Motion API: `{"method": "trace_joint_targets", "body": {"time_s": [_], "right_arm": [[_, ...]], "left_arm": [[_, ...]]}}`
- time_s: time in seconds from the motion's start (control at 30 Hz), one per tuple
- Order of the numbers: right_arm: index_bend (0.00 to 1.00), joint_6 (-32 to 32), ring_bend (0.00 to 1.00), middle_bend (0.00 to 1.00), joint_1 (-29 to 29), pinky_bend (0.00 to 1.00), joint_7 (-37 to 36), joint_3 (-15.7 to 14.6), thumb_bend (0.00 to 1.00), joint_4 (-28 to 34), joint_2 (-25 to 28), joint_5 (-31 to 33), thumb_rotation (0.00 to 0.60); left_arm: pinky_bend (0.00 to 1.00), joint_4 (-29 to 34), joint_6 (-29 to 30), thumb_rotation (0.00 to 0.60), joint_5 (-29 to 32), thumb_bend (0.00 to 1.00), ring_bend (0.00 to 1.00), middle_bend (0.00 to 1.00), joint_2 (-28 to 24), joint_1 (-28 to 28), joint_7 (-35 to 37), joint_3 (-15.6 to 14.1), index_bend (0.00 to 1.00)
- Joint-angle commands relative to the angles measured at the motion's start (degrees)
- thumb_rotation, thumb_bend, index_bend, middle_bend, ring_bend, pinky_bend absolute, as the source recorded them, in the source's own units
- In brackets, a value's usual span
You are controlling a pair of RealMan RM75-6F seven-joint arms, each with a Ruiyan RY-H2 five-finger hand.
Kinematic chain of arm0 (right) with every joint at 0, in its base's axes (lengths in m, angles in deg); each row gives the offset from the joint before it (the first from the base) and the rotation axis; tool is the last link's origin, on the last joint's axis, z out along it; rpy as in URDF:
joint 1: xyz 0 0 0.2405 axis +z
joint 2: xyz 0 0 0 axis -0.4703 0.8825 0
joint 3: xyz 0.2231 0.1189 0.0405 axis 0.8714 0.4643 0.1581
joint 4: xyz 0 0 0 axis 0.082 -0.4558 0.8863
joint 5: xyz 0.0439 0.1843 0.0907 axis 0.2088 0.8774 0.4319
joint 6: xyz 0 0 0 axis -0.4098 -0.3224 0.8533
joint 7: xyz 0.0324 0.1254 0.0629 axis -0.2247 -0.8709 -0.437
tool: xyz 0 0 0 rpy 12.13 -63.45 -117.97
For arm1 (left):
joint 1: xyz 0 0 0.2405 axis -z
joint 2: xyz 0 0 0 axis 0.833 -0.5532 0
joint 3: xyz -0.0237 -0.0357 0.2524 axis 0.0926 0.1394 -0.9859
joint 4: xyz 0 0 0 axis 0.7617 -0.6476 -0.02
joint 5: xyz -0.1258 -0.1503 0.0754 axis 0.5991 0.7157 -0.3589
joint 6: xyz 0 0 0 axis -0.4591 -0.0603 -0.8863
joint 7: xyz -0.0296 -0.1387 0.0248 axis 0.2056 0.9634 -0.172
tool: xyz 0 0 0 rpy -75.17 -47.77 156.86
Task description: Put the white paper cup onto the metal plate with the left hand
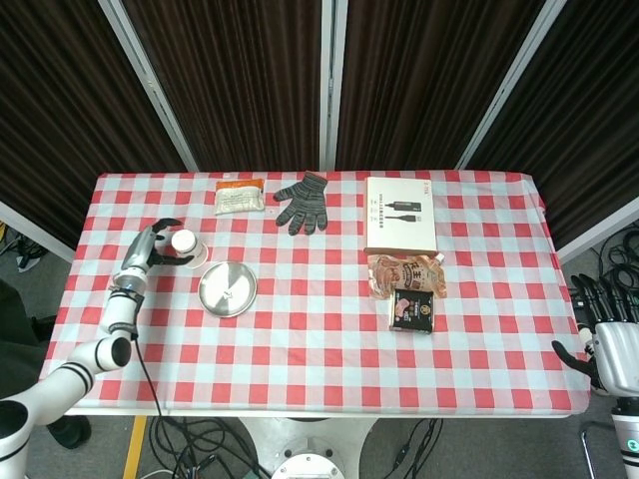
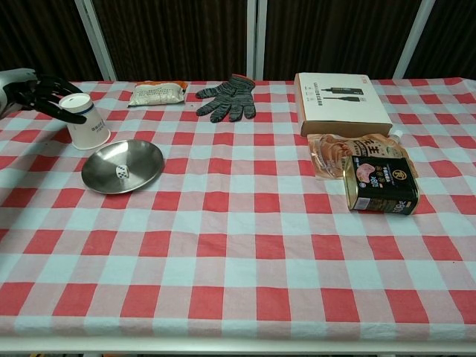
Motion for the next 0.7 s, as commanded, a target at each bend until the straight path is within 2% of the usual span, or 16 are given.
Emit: {"method": "trace_joint_targets", "body": {"time_s": [0.03, 0.17, 0.4, 0.6, 0.7], "right_arm": [[0.0, 0.2, 0.0, 0.08, 0.1, 0.0, 0.3, 0.1, 0.11, 0.2, 0.0, 0.1, 0.6], [0.0, 0.5, 0.0, 0.08, 0.3, 0.0, 0.6, 0.1, 0.1, 0.5, 0.1, 0.2, 0.6], [0.0, 0.8, 0.0, 0.08, 0.4, 0.0, 0.8, 0.1, 0.11, 0.7, 0.0, 0.3, 0.6], [0.01, 0.6, 0.0, 0.08, 0.2, 0.0, 1.0, 0.2, 0.11, 1.0, 0.2, 0.3, 0.6], [0.01, 0.3, 0.0, 0.08, 0.1, 0.0, 1.1, 0.1, 0.11, 1.2, 0.2, 0.1, 0.6]], "left_arm": [[0.2, -1.3, 0.2, 0.6, -1.6, 0.12, 0.12, 0.17, 1.2, 0.5, 1.0, -0.6, 0.26], [0.2, -3.6, 1.4, 0.6, -2.3, 0.13, 0.12, 0.18, 2.5, 0.7, 1.4, -0.7, 0.31], [0.2, -5.1, 0.7, 0.6, -2.3, 0.12, 0.12, 0.19, 2.7, 0.6, 2.9, -0.3, 0.35], [0.22, -5.8, 0.5, 0.6, -1.8, 0.12, 0.14, 0.26, 3.0, 0.5, 4.2, 0.5, 0.48], [0.24, -5.1, 1.0, 0.6, -1.9, 0.12, 0.17, 0.3, 2.7, 0.2, 5.0, 0.8, 0.52]]}}
